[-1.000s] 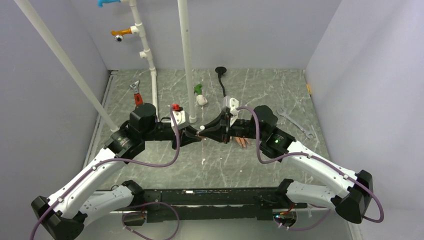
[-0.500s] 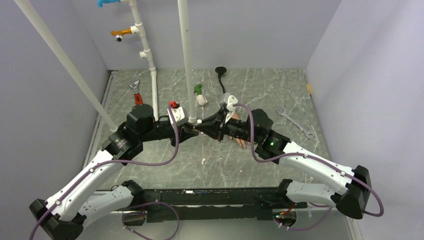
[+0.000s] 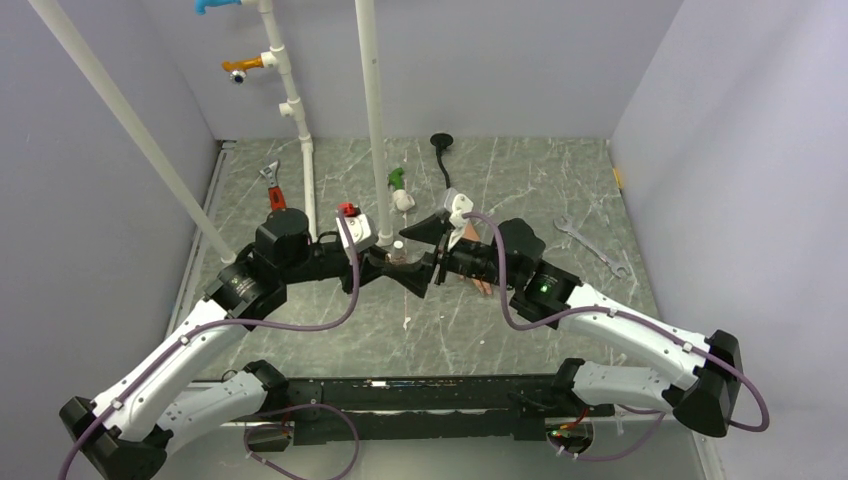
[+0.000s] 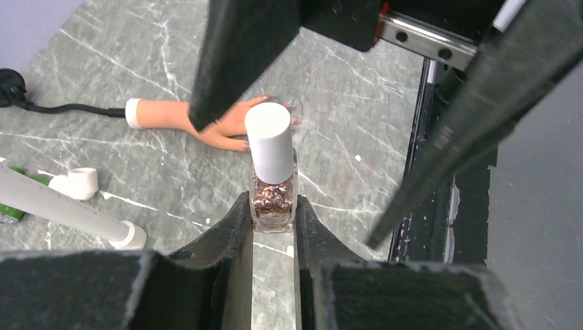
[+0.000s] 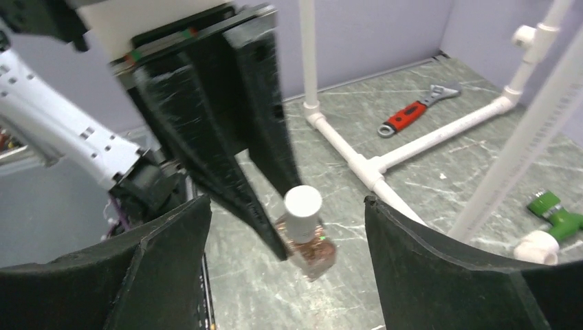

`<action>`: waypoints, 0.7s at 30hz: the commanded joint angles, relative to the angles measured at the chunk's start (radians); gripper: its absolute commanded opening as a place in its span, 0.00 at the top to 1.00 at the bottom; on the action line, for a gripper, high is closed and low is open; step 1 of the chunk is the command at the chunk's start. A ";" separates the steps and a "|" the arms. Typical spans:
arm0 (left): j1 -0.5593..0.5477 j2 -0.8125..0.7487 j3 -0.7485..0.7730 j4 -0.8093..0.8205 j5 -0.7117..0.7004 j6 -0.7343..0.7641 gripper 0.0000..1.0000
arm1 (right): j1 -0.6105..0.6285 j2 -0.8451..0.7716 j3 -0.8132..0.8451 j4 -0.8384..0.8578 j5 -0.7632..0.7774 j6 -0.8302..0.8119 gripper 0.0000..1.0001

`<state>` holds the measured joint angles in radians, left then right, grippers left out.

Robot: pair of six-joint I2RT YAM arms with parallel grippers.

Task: Paint the nails
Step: Screw the nail polish bottle.

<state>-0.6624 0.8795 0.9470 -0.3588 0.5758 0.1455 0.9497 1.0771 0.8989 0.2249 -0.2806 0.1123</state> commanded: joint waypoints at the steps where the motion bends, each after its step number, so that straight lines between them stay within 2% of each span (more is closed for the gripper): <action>1: -0.001 -0.007 0.022 0.100 0.006 0.011 1.00 | 0.015 -0.038 0.027 -0.021 -0.127 -0.064 0.16; 5: 0.000 -0.006 0.025 0.098 0.051 0.013 1.00 | -0.043 -0.071 0.005 -0.028 -0.239 -0.079 0.17; 10: -0.001 -0.011 0.016 0.114 0.127 0.014 1.00 | -0.172 -0.085 -0.005 -0.003 -0.494 -0.024 0.26; 15: 0.000 0.004 0.024 0.104 0.174 0.023 1.00 | -0.184 -0.071 0.030 -0.062 -0.510 -0.062 0.37; 21: -0.001 0.013 0.028 0.099 0.192 0.027 1.00 | -0.185 -0.036 0.044 -0.001 -0.523 -0.016 0.44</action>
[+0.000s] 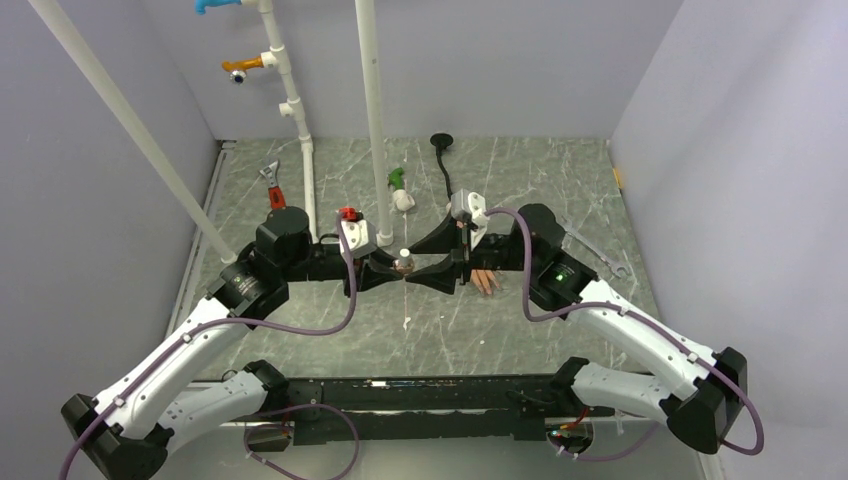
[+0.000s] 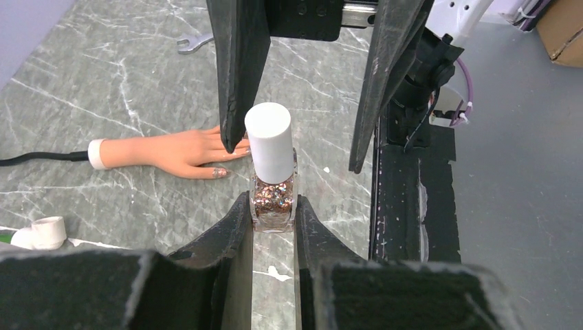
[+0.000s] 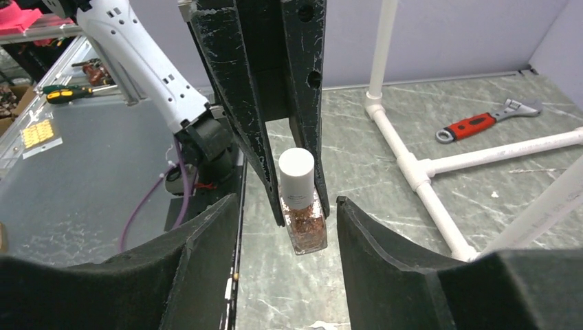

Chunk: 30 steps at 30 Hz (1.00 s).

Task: Paint the nails
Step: Screw the nail polish bottle.

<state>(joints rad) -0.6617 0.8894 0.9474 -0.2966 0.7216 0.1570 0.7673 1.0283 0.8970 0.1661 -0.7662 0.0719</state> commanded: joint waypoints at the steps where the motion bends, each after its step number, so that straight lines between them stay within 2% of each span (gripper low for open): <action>1: -0.002 0.004 0.027 0.037 0.047 0.016 1.00 | -0.002 0.020 0.050 0.060 -0.030 0.030 0.46; 4: -0.001 0.004 0.027 0.037 0.051 0.017 1.00 | -0.002 0.036 0.057 0.078 -0.033 0.043 0.50; 13: -0.001 0.013 0.031 0.036 0.048 0.012 1.00 | -0.001 0.064 0.065 0.126 -0.066 0.081 0.53; 19: -0.001 0.016 0.033 0.034 0.045 0.011 1.00 | -0.001 0.066 0.065 0.155 -0.077 0.099 0.62; 30: -0.001 0.012 0.028 0.044 0.000 -0.003 1.00 | 0.001 0.081 0.059 0.121 -0.060 0.088 0.97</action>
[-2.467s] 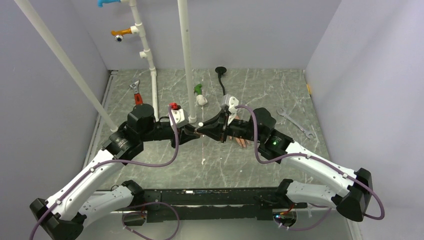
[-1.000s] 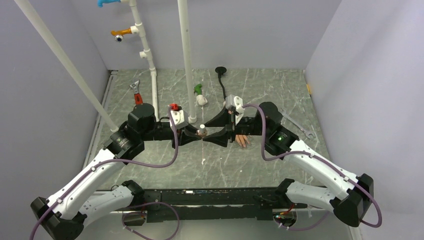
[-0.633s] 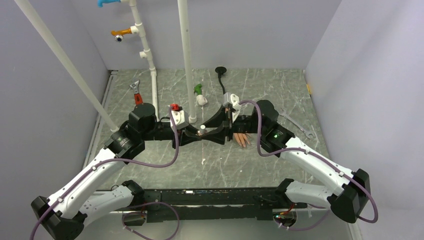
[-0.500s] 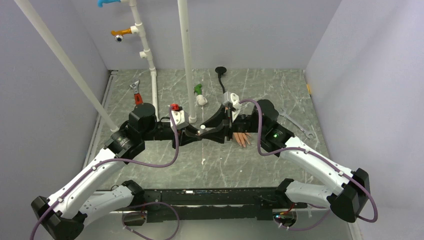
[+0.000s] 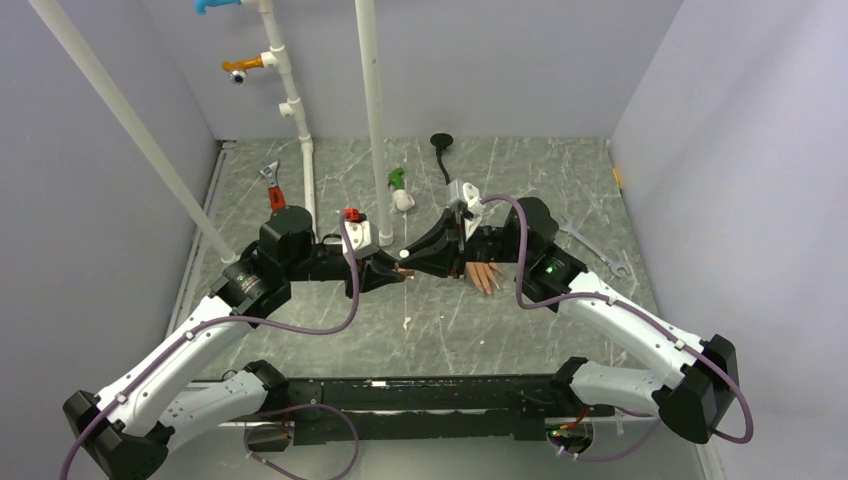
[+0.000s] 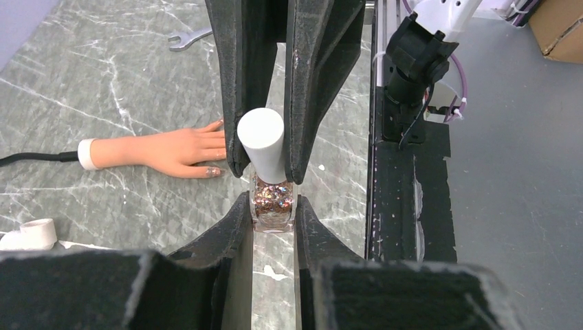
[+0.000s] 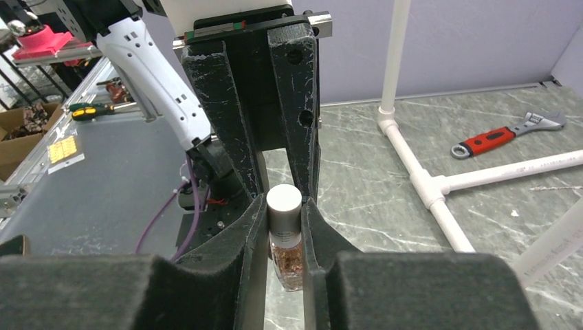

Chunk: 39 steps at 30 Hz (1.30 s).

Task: Paint the nails
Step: Screw the nail polish bottle.

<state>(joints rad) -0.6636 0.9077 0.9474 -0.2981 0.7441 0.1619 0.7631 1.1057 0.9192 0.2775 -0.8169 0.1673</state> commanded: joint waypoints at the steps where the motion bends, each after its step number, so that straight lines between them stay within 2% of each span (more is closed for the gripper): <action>1: 0.001 -0.006 0.029 0.044 -0.030 -0.009 1.00 | 0.007 0.001 0.033 0.008 -0.003 -0.008 0.99; 6: 0.001 -0.001 0.037 0.037 -0.113 -0.021 1.00 | 0.038 -0.008 0.025 -0.022 0.128 -0.033 1.00; 15: 0.000 -0.035 0.017 0.059 -0.266 -0.040 1.00 | 0.183 0.035 0.051 -0.061 0.507 -0.049 1.00; 25: 0.001 -0.053 0.008 0.069 -0.338 -0.048 1.00 | 0.263 0.050 0.064 -0.054 0.757 -0.012 1.00; 29: 0.000 -0.052 0.008 0.065 -0.337 -0.045 1.00 | 0.288 0.054 0.083 -0.078 0.813 -0.027 1.00; 30: 0.000 -0.052 0.009 0.065 -0.335 -0.044 1.00 | 0.290 0.054 0.091 -0.087 0.814 -0.031 0.94; 32: 0.000 -0.050 0.009 0.065 -0.332 -0.044 1.00 | 0.292 0.056 0.108 -0.114 0.810 -0.039 0.61; 34: -0.001 -0.052 0.008 0.064 -0.329 -0.042 1.00 | 0.292 0.054 0.126 -0.141 0.796 -0.049 0.35; 36: 0.000 -0.049 0.009 0.063 -0.324 -0.040 1.00 | 0.292 0.037 0.127 -0.143 0.796 -0.049 0.20; 39: 0.000 -0.042 0.014 0.053 -0.318 -0.036 1.00 | 0.292 0.004 0.132 -0.154 0.798 -0.054 0.11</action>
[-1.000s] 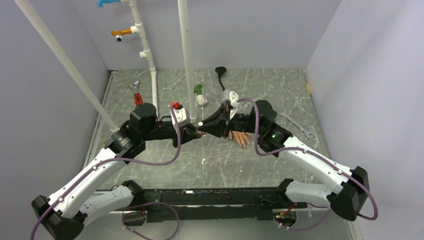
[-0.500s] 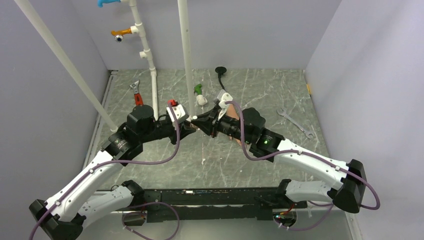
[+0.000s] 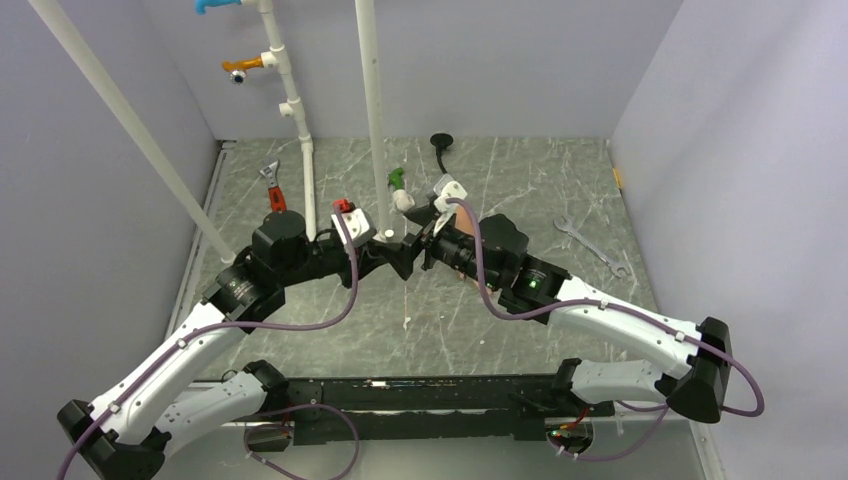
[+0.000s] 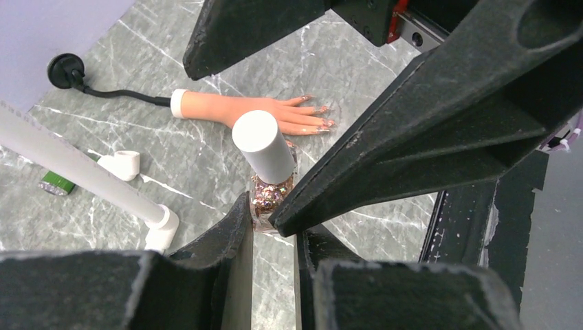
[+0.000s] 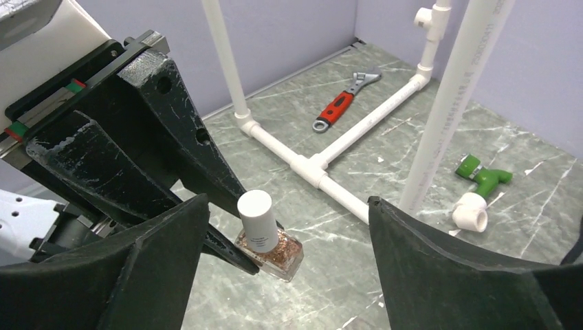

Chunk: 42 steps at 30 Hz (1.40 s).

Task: Paint the nails
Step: Screw the nail polish bottle.

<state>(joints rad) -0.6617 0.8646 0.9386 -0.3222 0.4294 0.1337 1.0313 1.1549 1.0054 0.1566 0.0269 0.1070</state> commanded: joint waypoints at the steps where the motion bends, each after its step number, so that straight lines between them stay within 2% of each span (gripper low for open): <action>1: -0.001 0.001 0.023 0.078 -0.001 -0.008 1.00 | 0.024 -0.056 0.048 -0.038 -0.042 -0.003 0.11; 6: -0.002 0.005 0.029 0.069 0.029 0.000 1.00 | 0.008 -0.121 0.011 -0.053 -0.058 -0.073 0.09; 11: -0.002 0.011 0.036 0.059 0.083 0.011 1.00 | -0.066 -0.179 -0.027 -0.066 -0.289 -0.111 0.14; 15: -0.001 -0.002 0.020 0.077 0.164 0.027 1.00 | -0.127 -0.216 -0.023 -0.107 -0.537 -0.150 0.24; 19: -0.002 0.022 0.036 0.053 0.287 0.054 1.00 | -0.148 -0.192 0.037 -0.209 -0.627 -0.203 0.33; 22: -0.002 0.049 0.058 0.018 0.333 0.070 1.00 | -0.154 -0.172 0.056 -0.226 -0.660 -0.214 0.42; 24: -0.002 0.051 0.056 0.023 0.347 0.068 1.00 | -0.155 -0.158 0.066 -0.235 -0.669 -0.219 0.44; 37: -0.003 0.056 0.059 0.015 0.369 0.074 1.00 | -0.163 -0.143 0.064 -0.170 -0.597 -0.198 0.39; 42: -0.002 0.052 0.057 0.020 0.379 0.073 1.00 | -0.169 -0.097 0.089 -0.191 -0.632 -0.193 0.45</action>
<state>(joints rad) -0.6643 0.9211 0.9543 -0.3271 0.7662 0.1913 0.8688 1.0283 1.0382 -0.0708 -0.5854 -0.0864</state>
